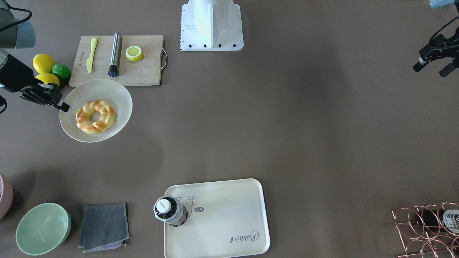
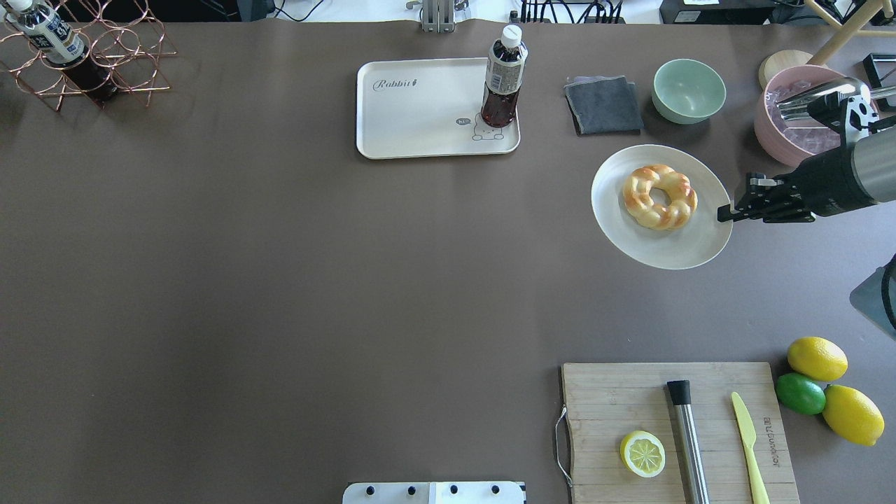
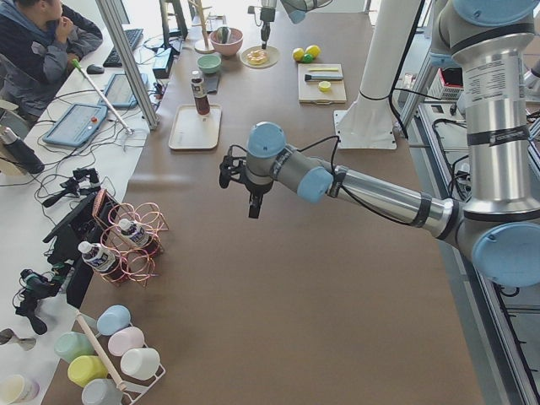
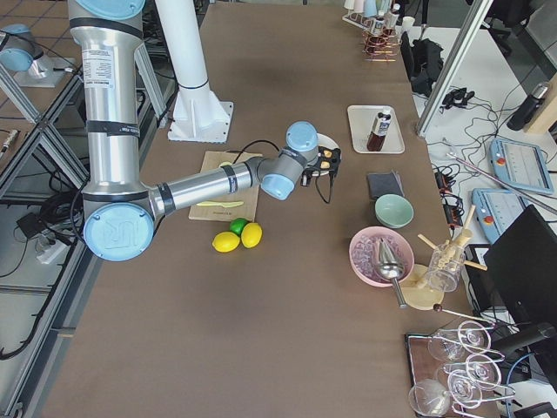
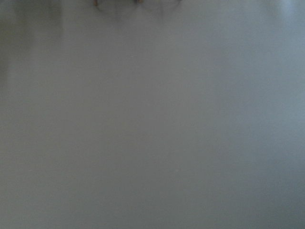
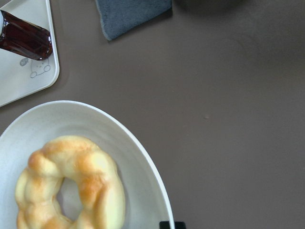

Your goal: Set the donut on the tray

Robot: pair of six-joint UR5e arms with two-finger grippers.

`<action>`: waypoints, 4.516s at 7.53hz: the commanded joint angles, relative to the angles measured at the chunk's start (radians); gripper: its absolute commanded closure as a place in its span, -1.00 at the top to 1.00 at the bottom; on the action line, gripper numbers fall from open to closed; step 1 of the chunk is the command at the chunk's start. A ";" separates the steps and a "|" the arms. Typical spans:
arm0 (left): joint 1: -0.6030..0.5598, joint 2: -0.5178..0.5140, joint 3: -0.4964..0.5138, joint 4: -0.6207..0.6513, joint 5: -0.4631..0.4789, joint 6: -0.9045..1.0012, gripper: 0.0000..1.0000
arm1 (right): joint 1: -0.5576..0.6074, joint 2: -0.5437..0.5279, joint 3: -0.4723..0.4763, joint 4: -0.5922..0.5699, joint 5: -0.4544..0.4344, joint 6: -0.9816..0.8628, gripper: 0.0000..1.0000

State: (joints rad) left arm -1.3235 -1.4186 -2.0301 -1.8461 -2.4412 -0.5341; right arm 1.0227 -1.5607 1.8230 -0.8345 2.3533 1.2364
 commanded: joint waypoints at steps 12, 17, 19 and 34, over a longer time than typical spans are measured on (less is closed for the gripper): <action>0.808 -0.706 0.004 0.176 0.461 -1.161 0.85 | -0.444 0.327 0.271 -0.509 -0.384 0.278 -1.00; 0.808 -0.715 0.013 0.176 0.461 -1.161 0.55 | -0.464 0.346 0.275 -0.509 -0.384 0.287 -1.00; 0.808 -0.717 0.016 0.176 0.462 -1.161 0.27 | -0.467 0.344 0.286 -0.511 -0.381 0.287 -1.00; 0.559 -0.879 0.661 -0.251 0.556 -1.285 -1.00 | -0.377 0.199 0.332 -0.509 -0.324 0.122 1.00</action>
State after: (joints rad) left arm -0.6813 -2.2264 -1.6525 -1.8763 -1.8901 -1.7984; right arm 0.6194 -1.3118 2.1674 -1.3424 2.0253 1.4830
